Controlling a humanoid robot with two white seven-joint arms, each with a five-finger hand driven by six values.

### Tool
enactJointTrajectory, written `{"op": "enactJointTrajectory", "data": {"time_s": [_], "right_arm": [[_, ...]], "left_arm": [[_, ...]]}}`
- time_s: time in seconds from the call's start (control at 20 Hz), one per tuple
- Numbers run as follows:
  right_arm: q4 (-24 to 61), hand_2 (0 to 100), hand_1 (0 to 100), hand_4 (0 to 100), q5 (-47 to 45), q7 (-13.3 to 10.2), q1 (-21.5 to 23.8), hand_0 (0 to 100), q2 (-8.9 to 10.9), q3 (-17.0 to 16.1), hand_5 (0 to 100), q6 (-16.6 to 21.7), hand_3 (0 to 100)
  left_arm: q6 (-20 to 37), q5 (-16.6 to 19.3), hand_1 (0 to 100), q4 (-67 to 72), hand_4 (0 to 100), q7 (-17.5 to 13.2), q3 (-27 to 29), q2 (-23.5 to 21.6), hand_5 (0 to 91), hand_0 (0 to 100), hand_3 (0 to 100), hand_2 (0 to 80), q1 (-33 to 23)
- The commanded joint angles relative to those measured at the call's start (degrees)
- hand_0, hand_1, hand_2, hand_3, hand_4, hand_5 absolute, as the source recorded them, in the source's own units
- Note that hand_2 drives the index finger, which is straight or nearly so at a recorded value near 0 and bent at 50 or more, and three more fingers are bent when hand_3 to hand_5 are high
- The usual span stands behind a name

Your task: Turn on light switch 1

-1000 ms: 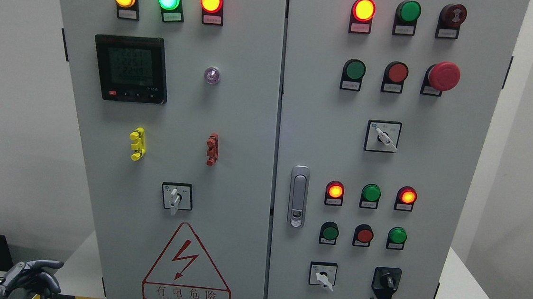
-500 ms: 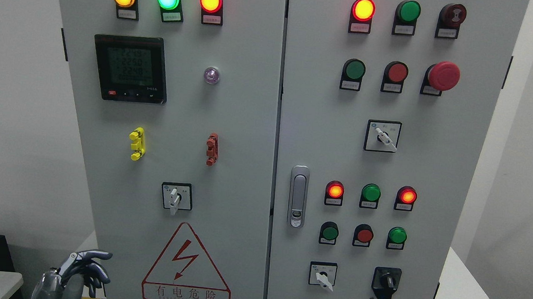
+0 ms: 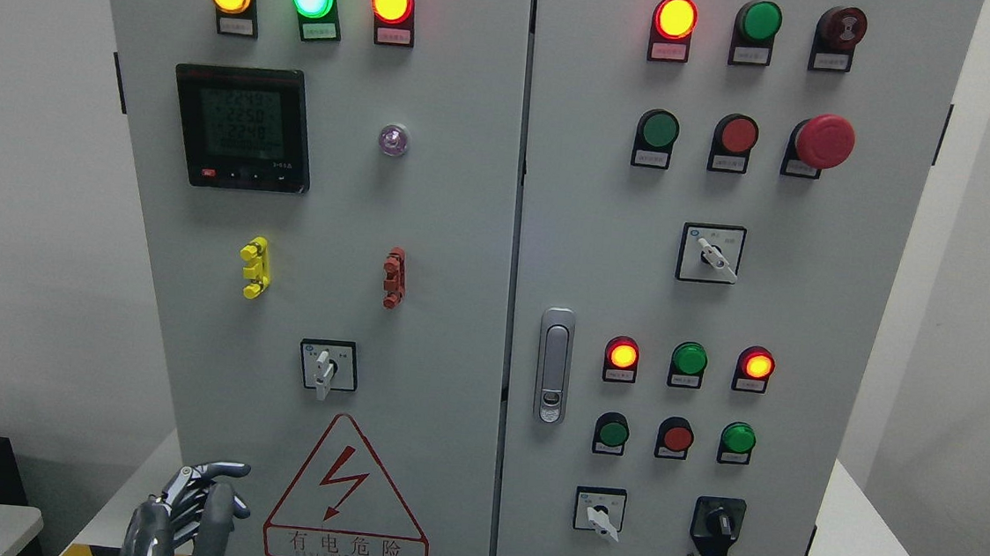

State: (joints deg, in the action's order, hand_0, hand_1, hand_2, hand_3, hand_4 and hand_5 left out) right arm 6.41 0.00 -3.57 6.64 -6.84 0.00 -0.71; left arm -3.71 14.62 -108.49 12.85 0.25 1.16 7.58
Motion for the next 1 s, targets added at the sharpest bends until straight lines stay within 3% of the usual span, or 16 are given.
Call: {"op": "enactJointTrajectory", "data": {"time_s": [0.0, 0.2, 0.4, 0.65, 0.95], "right_arm": [[0.0, 0, 39, 0, -1.4, -0.03, 0.04, 12, 0.07, 0.97, 0, 0.01, 0], [0.0, 0, 39, 0, -1.4, -0.03, 0.04, 12, -0.02, 0.97, 0, 0.01, 0], [0.0, 0, 39, 0, -1.4, -0.03, 0.04, 12, 0.07, 0.97, 0, -0.08, 0], [0.0, 0, 39, 0, -1.4, -0.03, 0.04, 12, 0.07, 0.97, 0, 0.01, 0], [0.0, 0, 39, 0, -1.4, -0.03, 0.04, 12, -0.02, 0.97, 0, 0.01, 0]], "left_arm": [[-3.84, 1.2, 29, -0.32, 82, 2.79, -7.19, 3.41, 86.8, 6, 79, 46.6, 3.14], [-8.05, 1.29, 29, -0.23, 83, 6.48, -8.69, 3.85, 87.4, 15, 80, 47.9, 4.02], [-10.52, 1.29, 31, -0.14, 83, 7.63, -8.95, 3.85, 87.5, 18, 80, 48.1, 5.07], [-15.19, 1.29, 33, 0.03, 84, 8.77, -10.27, 4.38, 87.5, 18, 80, 48.0, 7.27], [-19.32, 1.29, 43, 0.3, 84, 10.8, -11.06, 4.91, 87.6, 14, 80, 48.1, 9.47]]}}
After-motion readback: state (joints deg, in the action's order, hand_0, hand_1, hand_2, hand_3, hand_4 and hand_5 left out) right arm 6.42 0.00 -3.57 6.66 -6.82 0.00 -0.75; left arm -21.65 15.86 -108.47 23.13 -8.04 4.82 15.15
